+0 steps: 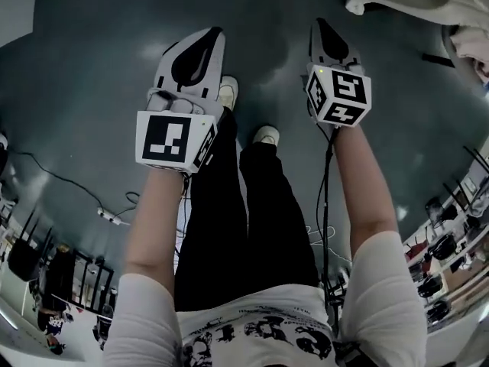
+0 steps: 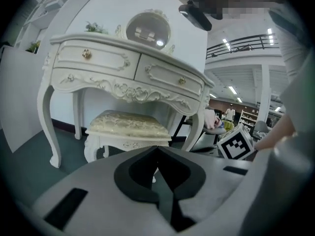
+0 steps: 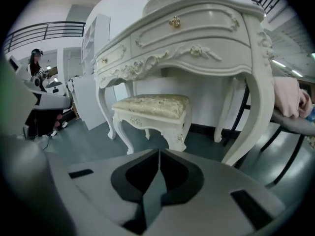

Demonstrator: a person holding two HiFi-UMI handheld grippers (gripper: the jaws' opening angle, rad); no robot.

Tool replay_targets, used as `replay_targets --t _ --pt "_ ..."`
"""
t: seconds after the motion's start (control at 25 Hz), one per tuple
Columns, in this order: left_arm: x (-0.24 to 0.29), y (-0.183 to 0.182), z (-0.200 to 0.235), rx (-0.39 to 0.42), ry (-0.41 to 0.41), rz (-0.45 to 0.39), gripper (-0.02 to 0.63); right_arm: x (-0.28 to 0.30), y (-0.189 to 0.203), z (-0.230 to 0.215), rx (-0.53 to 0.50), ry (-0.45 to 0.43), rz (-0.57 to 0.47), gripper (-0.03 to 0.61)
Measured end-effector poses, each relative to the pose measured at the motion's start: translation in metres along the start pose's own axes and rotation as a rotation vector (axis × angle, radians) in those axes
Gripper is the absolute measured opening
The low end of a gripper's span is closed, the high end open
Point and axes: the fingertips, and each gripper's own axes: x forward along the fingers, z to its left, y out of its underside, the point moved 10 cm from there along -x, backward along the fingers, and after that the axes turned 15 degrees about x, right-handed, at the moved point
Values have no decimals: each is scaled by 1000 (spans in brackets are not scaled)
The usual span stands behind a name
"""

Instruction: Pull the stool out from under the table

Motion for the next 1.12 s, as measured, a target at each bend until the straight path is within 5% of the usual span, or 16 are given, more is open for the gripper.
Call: replay_targets --t 0.2,0.32,0.48,1.12 --pt "36 59 7 4 17 14 17 63 20 -23 26 20 -36 35" --pt "53 79 13 3 31 22 17 99 20 -34 21 45 -14 210" --pt "69 90 27 11 52 36 17 139 16 -43 6 92 -5 277" --pt "76 78 48 52 97 -34 17 181 -3 -48 -58 98 4 261"
